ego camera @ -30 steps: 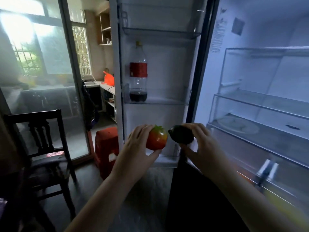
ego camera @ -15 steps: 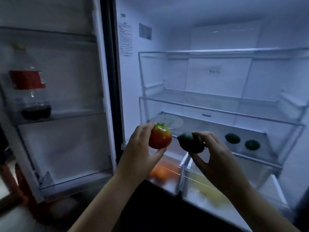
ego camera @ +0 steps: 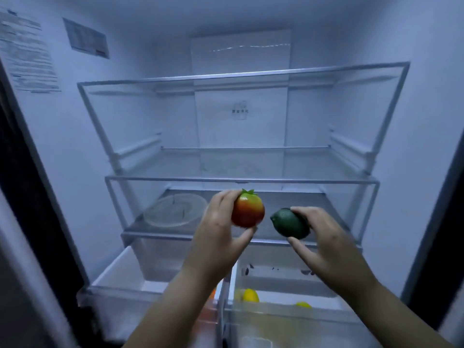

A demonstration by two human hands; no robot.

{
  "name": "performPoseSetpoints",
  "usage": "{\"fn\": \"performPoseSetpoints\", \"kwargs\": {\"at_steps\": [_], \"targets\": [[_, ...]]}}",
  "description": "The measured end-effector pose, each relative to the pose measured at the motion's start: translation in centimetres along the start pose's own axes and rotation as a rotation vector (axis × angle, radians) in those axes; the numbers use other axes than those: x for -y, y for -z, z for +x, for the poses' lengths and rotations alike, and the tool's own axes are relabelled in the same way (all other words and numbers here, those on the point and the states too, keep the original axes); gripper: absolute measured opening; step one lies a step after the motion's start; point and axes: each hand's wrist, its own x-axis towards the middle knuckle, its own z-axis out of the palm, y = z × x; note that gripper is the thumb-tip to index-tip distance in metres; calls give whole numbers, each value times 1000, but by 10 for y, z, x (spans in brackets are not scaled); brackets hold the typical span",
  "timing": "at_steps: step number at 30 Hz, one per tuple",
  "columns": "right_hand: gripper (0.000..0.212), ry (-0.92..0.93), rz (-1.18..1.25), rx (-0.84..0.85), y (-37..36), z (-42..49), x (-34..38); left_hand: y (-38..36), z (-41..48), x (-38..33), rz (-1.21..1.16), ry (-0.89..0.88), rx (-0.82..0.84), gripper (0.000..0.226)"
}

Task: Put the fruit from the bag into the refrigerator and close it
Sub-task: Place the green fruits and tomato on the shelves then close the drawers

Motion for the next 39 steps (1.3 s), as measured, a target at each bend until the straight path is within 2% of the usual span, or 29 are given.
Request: {"fn": "performPoseSetpoints", "kwargs": {"at_steps": [10,20,26,29,34,39], "targets": [[47,-227,-134,40,-78,53,-58,-26,103,80,-80,-132,24,61],[47,-344,-234,80,-128,62,-91,-66,146,101,-185,-183,96,61],[43,-393,-272,92,-144,67,-106,-89,160,102,-212,-130,124,58],[48,-399,-296,148,-151,73,-110,-98,165,101,-205,-105,133,56],[51,-391,-299,236,-164,80,-120,-106,171,102,-139,-15,176,60],[51,-385,-267,238,-172,80,-128,-113,174,103,-80,29,177,61]]}}
